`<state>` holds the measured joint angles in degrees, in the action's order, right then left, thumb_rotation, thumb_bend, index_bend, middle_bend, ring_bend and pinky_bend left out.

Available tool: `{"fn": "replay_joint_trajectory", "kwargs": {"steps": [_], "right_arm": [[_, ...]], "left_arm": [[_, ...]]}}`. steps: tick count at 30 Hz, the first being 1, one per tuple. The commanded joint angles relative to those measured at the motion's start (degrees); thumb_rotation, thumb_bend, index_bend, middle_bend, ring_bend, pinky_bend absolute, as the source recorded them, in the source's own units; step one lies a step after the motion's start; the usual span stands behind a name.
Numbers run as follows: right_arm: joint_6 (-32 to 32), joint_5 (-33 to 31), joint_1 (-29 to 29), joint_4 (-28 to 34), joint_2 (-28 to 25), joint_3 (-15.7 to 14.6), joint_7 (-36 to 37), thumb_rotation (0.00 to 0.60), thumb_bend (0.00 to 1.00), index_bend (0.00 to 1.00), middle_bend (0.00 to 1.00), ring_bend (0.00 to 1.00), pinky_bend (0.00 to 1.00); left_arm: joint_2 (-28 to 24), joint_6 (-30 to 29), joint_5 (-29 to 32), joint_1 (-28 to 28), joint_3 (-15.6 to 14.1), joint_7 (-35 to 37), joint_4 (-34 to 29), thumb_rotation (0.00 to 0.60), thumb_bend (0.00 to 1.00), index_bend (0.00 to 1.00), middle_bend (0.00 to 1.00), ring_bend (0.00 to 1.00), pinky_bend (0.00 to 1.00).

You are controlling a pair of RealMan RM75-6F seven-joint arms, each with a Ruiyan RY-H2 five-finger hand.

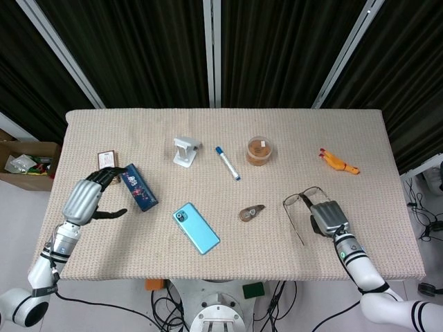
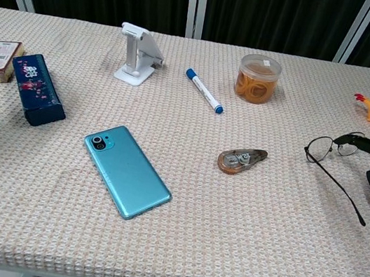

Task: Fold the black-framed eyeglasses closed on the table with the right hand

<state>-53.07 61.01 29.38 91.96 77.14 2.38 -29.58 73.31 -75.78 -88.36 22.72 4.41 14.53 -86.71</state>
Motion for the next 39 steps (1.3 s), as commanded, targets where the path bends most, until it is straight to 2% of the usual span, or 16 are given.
{"fn": "replay_joint_trajectory", "kwargs": {"steps": [1, 13, 19, 25, 32, 35, 39], "right_arm": [[0.7, -1.0, 0.82, -0.11, -0.03, 0.18, -0.67, 0.6, 0.78, 0.0, 0.9, 0.82, 0.78], [3.57, -5.26, 5.15, -1.76, 1.18, 0.81, -3.27, 0.6, 0.78, 0.0, 0.9, 0.82, 0.78], [2.21, -4.35, 5.47, -1.36, 1.17, 0.91, -2.01, 0.6, 0.78, 0.0, 0.9, 0.82, 0.78], [-2.89, 0.49, 2.5, 1.7, -1.8, -0.78, 0.59, 0.6, 0.78, 0.0, 0.9, 0.82, 0.78], [-9.03, 10.86, -2.91, 5.06, -6.1, -5.7, 5.96, 0.6, 0.78, 0.0, 0.9, 0.82, 0.78], [-14.16, 15.7, -5.92, 5.23, -7.1, -6.75, 9.53, 0.6, 0.78, 0.0, 0.9, 0.82, 0.78], [-21.37, 20.82, -9.45, 3.97, -8.46, -6.58, 15.76, 0.6, 0.78, 0.0, 0.9, 0.81, 0.78]], "left_arm": [[-0.03, -0.02, -0.09, -0.01, -0.04, 0.22, 0.09, 0.595, 0.05, 0.17, 0.21, 0.2, 0.27], [-0.11, 0.6, 0.58, 0.0, -0.02, 0.77, 0.95, 0.596, 0.05, 0.17, 0.21, 0.2, 0.27], [-0.2, 0.87, 0.88, 0.02, 0.05, 1.09, 1.23, 0.596, 0.05, 0.17, 0.21, 0.2, 0.27], [-0.15, 0.69, 0.8, -0.13, -0.04, 1.28, 1.4, 0.595, 0.05, 0.17, 0.21, 0.2, 0.27], [-0.51, -0.49, 0.16, -0.82, -0.4, 0.7, 0.41, 0.596, 0.05, 0.17, 0.21, 0.2, 0.27], [-0.65, -0.84, -0.27, -0.94, -0.53, 0.32, -0.22, 0.594, 0.05, 0.17, 0.21, 0.2, 0.27], [-0.69, -1.1, -0.86, -1.01, -0.78, -0.6, -1.02, 0.596, 0.05, 0.17, 0.21, 0.2, 0.27]]}}
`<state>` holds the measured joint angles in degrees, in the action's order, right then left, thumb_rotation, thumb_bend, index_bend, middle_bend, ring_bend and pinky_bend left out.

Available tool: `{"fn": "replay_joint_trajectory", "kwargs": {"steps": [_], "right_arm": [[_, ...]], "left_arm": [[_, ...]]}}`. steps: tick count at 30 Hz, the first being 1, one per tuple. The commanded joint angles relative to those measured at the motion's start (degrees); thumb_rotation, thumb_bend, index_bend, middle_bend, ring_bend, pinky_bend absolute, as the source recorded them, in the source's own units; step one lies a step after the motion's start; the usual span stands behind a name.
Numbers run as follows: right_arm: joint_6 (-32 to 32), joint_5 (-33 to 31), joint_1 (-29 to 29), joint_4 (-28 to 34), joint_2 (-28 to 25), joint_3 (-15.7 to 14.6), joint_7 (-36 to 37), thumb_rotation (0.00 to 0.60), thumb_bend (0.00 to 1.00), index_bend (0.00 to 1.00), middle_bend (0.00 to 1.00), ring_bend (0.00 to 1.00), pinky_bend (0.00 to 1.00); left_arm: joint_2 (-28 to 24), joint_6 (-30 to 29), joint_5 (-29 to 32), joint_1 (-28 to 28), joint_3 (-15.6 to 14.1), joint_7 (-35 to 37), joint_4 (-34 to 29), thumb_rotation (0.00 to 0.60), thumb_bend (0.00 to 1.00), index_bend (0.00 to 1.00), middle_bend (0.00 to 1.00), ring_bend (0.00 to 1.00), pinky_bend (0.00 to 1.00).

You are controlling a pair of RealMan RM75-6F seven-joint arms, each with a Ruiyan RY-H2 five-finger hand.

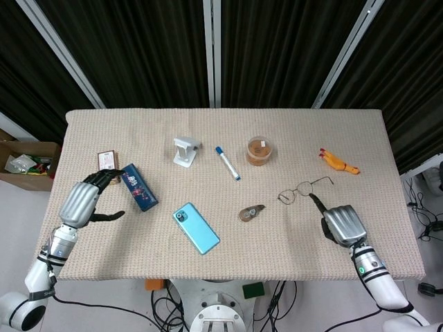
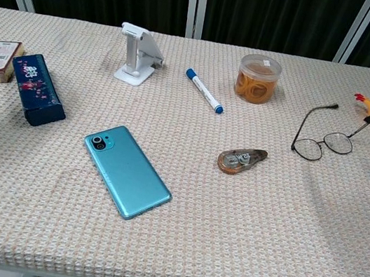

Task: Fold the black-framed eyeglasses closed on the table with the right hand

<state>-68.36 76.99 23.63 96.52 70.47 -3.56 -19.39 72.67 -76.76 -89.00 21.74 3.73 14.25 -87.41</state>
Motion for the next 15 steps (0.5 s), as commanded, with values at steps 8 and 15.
{"fn": "replay_joint_trajectory", "kwargs": {"steps": [8, 15], "right_arm": [[-11.69, 4.86, -6.84, -5.92, -3.21, 3.28, 15.95, 0.6, 0.78, 0.0, 0.9, 0.81, 0.78], [-0.81, -3.68, -3.41, -12.03, -1.82, 7.02, 17.78, 0.6, 0.79, 0.0, 0.9, 0.81, 0.78]], "left_arm": [[0.0, -0.51, -0.45, -0.24, -0.15, -1.14, -1.16, 0.596, 0.05, 0.17, 0.21, 0.2, 0.27], [0.1, 0.34, -0.27, 0.05, -0.23, -1.42, -1.07, 0.596, 0.05, 0.17, 0.21, 0.2, 0.27]]}}
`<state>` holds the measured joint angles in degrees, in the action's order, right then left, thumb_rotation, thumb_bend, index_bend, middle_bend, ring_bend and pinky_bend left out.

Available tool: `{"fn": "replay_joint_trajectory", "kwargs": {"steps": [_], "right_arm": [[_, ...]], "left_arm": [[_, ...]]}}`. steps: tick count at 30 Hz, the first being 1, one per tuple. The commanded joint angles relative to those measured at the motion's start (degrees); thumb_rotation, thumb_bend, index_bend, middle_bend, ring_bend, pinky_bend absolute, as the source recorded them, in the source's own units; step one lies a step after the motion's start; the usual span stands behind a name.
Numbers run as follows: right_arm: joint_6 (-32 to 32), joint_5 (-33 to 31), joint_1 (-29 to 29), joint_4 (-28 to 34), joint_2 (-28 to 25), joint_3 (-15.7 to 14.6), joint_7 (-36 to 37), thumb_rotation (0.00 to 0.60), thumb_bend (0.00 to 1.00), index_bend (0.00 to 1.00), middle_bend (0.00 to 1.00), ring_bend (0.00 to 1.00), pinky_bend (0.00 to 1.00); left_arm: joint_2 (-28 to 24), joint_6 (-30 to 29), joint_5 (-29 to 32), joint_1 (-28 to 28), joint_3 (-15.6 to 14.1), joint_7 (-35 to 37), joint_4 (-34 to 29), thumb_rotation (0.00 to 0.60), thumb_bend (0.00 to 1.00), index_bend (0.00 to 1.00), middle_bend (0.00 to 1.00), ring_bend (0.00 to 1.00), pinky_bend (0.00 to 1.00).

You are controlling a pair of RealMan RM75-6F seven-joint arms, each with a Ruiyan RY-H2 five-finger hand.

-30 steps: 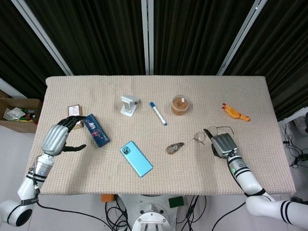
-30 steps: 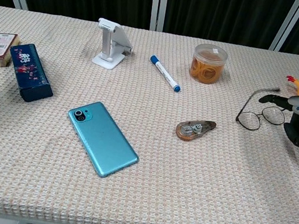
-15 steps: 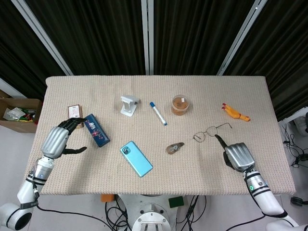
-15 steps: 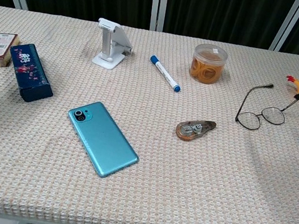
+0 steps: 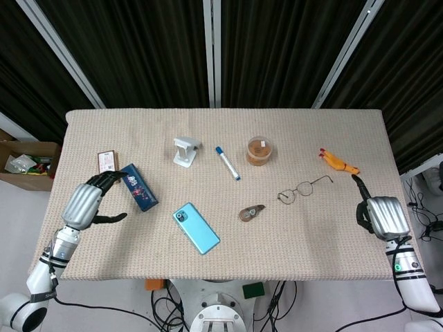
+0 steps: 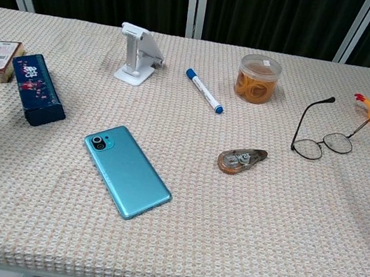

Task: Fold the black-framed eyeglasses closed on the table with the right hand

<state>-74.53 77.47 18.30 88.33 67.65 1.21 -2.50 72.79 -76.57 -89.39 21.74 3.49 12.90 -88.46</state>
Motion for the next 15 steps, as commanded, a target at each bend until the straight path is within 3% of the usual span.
{"fn": "replay_joint_trajectory", "kwargs": {"steps": [1, 9, 15], "right_arm": [[6.75, -4.88, 2.45, -4.75, 1.42, 2.57, 0.98, 0.6, 0.8, 0.0, 0.9, 0.81, 0.78], [15.17, -8.59, 6.32, -11.94, 5.82, 4.58, 0.16, 0.6, 0.79, 0.0, 0.9, 0.81, 0.78], [18.55, -7.72, 8.97, -14.28, 7.92, 5.27, -0.18, 0.6, 0.8, 0.0, 0.9, 0.81, 0.78]], "left_arm": [[-0.04, 0.26, 0.23, 0.08, 0.04, -0.13, -0.02, 0.596, 0.05, 0.17, 0.21, 0.2, 0.27], [0.05, 1.53, 1.36, 0.36, 0.21, -0.9, 0.14, 0.596, 0.05, 0.17, 0.21, 0.2, 0.27], [0.53, 2.31, 1.89, 0.58, 0.23, -1.5, 0.9, 0.594, 0.05, 0.17, 0.21, 0.2, 0.27]]}}
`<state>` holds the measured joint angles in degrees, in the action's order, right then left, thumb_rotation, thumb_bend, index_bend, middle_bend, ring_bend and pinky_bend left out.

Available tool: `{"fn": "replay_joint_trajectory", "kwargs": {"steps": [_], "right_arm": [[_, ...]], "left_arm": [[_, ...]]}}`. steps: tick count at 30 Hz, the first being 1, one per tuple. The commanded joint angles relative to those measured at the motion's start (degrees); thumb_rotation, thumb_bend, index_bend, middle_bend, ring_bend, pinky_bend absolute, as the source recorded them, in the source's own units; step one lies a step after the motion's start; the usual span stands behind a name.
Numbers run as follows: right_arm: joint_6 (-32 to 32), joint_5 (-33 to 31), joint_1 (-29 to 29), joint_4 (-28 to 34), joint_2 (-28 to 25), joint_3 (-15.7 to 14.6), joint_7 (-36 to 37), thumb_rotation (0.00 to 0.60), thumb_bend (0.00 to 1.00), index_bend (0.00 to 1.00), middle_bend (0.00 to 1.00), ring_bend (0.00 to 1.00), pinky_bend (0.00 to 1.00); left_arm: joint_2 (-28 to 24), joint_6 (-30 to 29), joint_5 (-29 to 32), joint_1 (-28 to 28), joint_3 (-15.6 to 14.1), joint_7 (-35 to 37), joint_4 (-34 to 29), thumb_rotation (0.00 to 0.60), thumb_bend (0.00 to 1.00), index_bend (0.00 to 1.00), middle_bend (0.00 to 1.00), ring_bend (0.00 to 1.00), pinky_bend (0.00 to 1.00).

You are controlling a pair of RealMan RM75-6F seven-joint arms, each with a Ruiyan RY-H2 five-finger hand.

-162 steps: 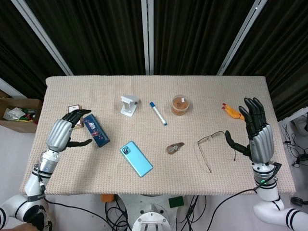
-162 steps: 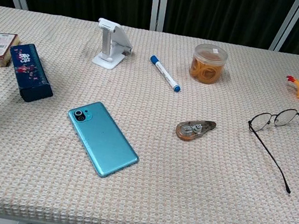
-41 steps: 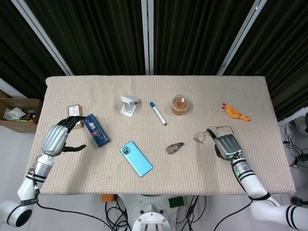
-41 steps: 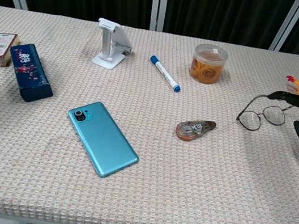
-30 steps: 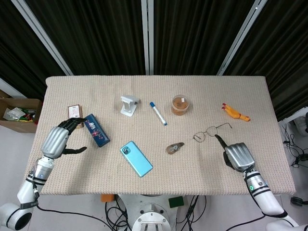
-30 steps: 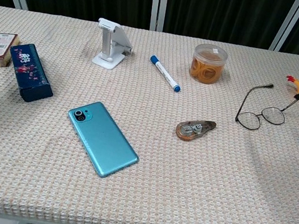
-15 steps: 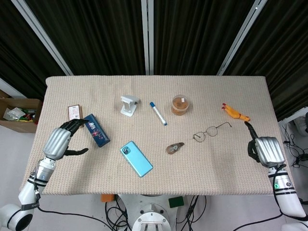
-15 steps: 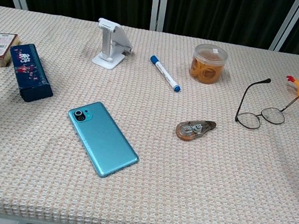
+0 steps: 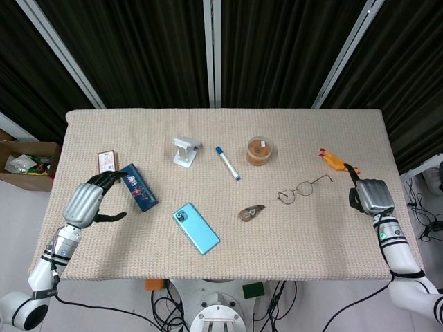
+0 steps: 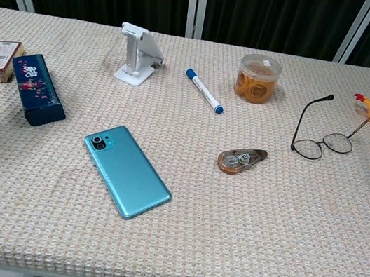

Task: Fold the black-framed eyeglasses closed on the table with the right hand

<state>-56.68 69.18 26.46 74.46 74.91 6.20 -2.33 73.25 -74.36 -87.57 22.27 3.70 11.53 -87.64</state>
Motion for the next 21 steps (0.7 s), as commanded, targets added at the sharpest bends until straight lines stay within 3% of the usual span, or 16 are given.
{"fn": "replay_joint_trajectory", "kwargs": {"steps": [1, 21], "right_arm": [[0.91, 0.94, 1.13, -0.42, 0.84, 0.28, -0.57, 0.6, 0.8, 0.0, 0.9, 0.81, 0.78], [3.93, 4.37, 4.06, 3.18, 3.5, -2.21, -7.16, 0.6, 0.83, 0.0, 0.9, 0.81, 0.78]], "left_arm": [[0.11, 0.13, 0.12, 0.08, 0.06, -0.2, 0.12, 0.596, 0.05, 0.17, 0.21, 0.2, 0.27], [0.42, -0.57, -0.11, -0.22, 0.07, 0.41, 0.74, 0.596, 0.05, 0.17, 0.21, 0.2, 0.27]]}}
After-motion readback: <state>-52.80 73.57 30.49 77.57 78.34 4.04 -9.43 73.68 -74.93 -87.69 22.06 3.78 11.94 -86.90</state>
